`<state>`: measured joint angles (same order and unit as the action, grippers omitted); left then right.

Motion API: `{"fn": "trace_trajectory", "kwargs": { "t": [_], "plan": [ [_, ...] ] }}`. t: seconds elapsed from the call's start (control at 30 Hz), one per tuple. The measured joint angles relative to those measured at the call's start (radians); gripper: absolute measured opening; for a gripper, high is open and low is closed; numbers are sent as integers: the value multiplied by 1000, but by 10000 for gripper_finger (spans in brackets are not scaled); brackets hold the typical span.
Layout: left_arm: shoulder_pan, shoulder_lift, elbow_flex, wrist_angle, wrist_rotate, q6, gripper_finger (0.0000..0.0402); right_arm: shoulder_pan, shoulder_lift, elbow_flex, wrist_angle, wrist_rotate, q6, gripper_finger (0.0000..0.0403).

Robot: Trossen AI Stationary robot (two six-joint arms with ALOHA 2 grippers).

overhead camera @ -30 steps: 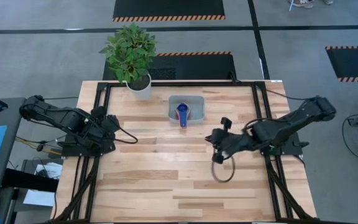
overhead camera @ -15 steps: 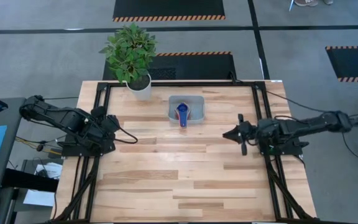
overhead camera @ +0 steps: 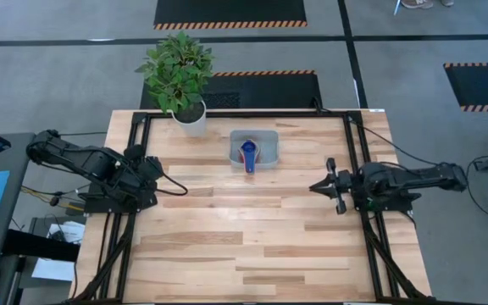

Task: Nest measuring cups in basket
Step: Return to Home Position

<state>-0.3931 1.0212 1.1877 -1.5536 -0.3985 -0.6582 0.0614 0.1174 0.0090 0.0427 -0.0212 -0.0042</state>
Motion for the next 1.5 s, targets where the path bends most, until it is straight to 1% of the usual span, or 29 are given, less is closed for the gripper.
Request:
{"fn": "trace_trajectory", "kwargs": {
  "t": [0.17,0.27,0.53,1.07,1.2,1.27,1.33,1.37,1.4,1.43,1.47,1.5],
  "plan": [
    [0,0,0,0,0,0,0,-13,-119,-1,-13,5,-37,56],
    [0,0,0,0,0,0,0,-18,-116,-1,-18,5,-45,56],
    [0,0,0,0,0,0,0,-18,-116,-2,-16,25,64,56],
    [0,0,0,0,-1,2,0,-18,-115,-3,-14,25,65,56],
    [0,0,0,-7,-90,127,0,-18,-115,-3,-14,25,65,56],
    [0,0,0,6,-114,187,0,-18,-115,-3,-14,25,65,56],
    [0,-14,0,106,-108,128,0,-18,-115,-3,-14,25,65,56],
    [0,-31,-1,177,-117,96,0,-18,-115,-3,-14,25,65,56],
    [0,-55,-11,273,-149,86,0,-18,-115,-3,-14,25,65,56],
    [0,-87,-30,394,-185,108,0,-18,-115,-3,-14,25,65,56],
    [1,-125,-64,564,-208,183,0,-18,-115,-3,-13,25,65,56],
    [2,-166,-108,749,-204,295,0,-18,-115,-3,-12,25,65,56]
  ]
}}
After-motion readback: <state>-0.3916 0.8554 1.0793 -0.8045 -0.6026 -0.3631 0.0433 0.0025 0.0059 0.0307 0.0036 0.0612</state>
